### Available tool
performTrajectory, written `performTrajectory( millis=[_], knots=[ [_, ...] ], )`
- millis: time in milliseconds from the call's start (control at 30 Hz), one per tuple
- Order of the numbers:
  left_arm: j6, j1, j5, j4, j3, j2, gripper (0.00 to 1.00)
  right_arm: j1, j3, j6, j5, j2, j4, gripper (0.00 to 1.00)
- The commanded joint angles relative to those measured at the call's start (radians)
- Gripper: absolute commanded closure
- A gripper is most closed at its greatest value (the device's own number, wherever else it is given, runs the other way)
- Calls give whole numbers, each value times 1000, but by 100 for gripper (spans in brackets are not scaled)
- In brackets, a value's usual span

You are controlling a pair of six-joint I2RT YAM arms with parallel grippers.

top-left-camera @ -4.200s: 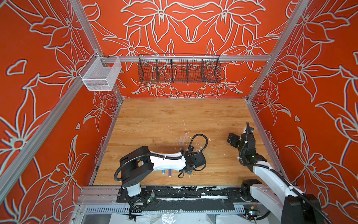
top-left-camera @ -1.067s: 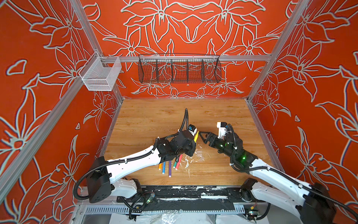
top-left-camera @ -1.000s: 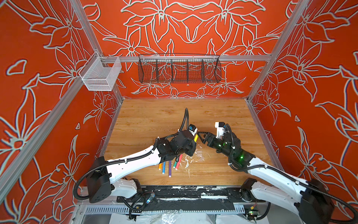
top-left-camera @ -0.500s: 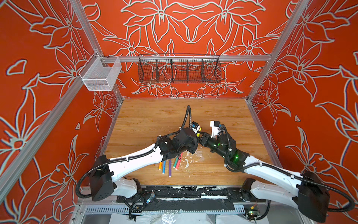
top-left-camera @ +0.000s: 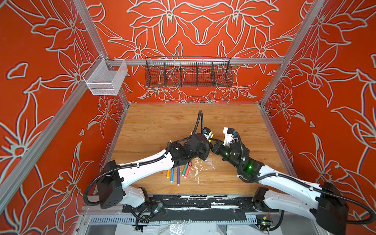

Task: Insert the pens into the pen caps

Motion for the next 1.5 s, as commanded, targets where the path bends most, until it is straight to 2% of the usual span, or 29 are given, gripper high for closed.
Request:
performTrajectory(
  millis=[0,100,167,300,533,733,833,933,1033,1100,1167,1233,1300,1367,1467],
  knots=[
    [15,7,-26,24,20,25,68,20,14,20,14,-13,42,99],
    [10,9,-41,32,22,26,76,27,12,17,31,-16,39,99],
    [11,10,-36,39,18,18,77,31,8,15,42,-17,33,98],
    [14,10,-21,48,13,-6,76,32,5,17,59,-23,16,99],
    [18,10,16,55,0,-38,67,35,4,15,79,-22,7,99],
    [22,10,40,70,-7,-39,67,40,14,18,72,4,16,99],
    [24,10,53,74,-7,-38,72,43,15,17,73,9,22,99],
    [24,10,54,75,-5,-41,82,46,15,16,80,10,23,99],
    [25,10,56,82,-10,-49,88,47,11,13,91,16,22,98],
    [25,10,60,86,-10,-49,100,47,14,9,93,16,15,96],
    [25,10,59,82,-7,-48,100,47,19,-1,88,14,3,85],
    [19,11,43,80,-10,-54,100,47,24,-16,89,3,-12,67],
    [4,16,6,78,-31,-73,100,48,41,-42,97,-20,-64,55],
    [-29,36,-39,73,-65,-102,100,47,66,-76,116,-48,-158,47],
    [-67,107,-16,53,-135,-170,100,47,92,-126,173,-102,-315,40]
  ],
)
